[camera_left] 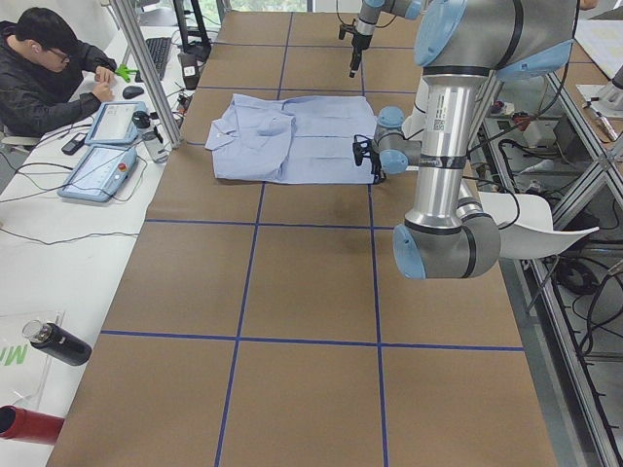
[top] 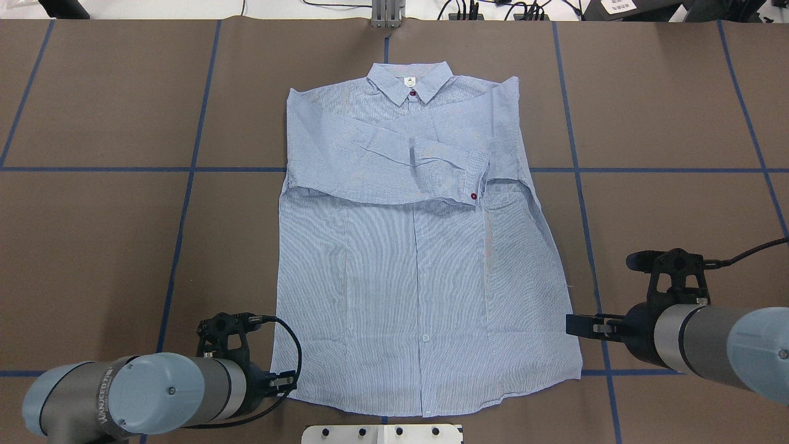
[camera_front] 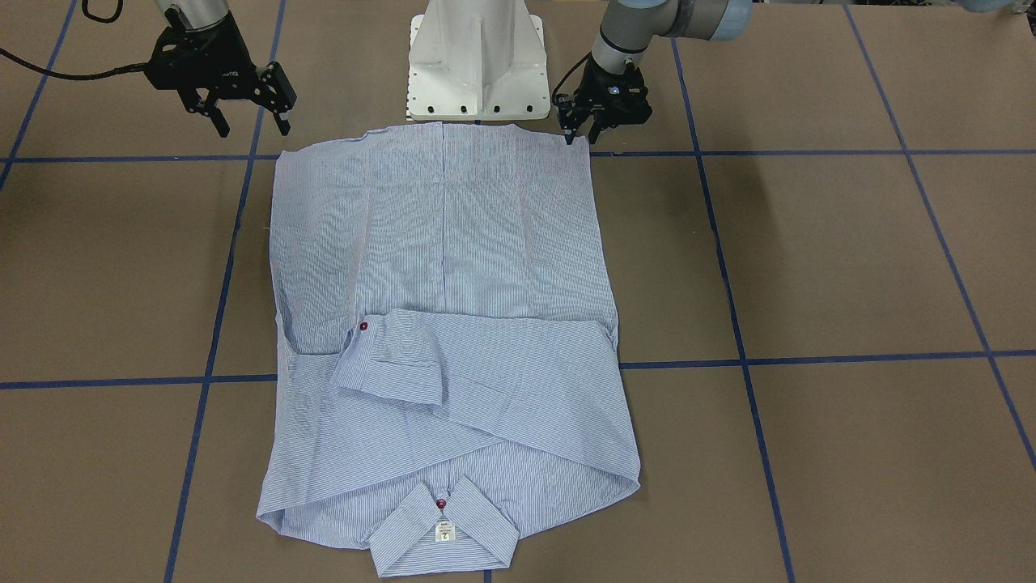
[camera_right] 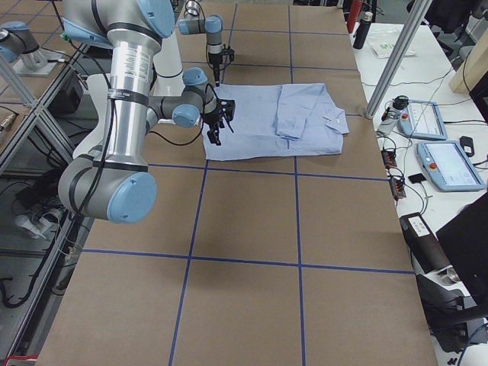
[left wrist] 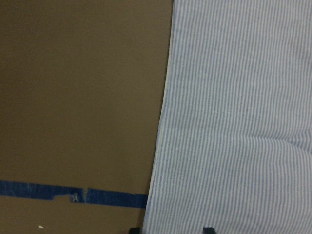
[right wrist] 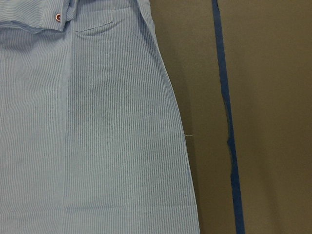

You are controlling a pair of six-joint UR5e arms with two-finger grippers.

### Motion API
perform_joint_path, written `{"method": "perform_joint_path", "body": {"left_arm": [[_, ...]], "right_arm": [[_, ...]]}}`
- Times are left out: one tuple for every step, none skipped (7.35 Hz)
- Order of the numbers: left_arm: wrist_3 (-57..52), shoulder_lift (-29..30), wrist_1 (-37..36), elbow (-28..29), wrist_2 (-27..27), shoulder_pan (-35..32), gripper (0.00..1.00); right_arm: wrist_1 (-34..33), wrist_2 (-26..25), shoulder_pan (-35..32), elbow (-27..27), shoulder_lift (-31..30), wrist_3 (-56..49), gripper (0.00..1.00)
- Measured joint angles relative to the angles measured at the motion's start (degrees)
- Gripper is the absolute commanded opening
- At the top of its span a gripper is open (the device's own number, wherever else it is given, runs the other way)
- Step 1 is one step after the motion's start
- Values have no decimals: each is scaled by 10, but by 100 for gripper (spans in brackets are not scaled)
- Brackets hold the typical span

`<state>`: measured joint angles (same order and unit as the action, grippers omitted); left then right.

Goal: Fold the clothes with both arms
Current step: 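Lower both grippers onto the near hem corners and grasp them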

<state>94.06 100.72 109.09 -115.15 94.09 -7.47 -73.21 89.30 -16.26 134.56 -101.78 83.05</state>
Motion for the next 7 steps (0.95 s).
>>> {"method": "perform_joint_path", "body": {"left_arm": [[0, 0, 0, 2, 0, 0, 50], [0, 0, 0, 4, 0, 1, 50], [0, 0, 0, 7, 0, 1, 44], [0, 0, 0, 7, 0, 1, 25], [0, 1, 0, 8, 0, 2, 0], [0, 1, -3, 7, -1, 2, 0], [0, 3, -9, 6, -1, 1, 0]], "right_arm": [[0, 0, 0, 0, 0, 0, 100], [0, 0, 0, 0, 0, 0, 100], [0, 0, 0, 0, 0, 0, 100], [0, -1, 0, 0, 0, 0, 100], [0, -1, 0, 0, 0, 0, 100], [0, -2, 0, 0, 0, 0, 100], [0, -2, 0, 0, 0, 0, 100]]}}
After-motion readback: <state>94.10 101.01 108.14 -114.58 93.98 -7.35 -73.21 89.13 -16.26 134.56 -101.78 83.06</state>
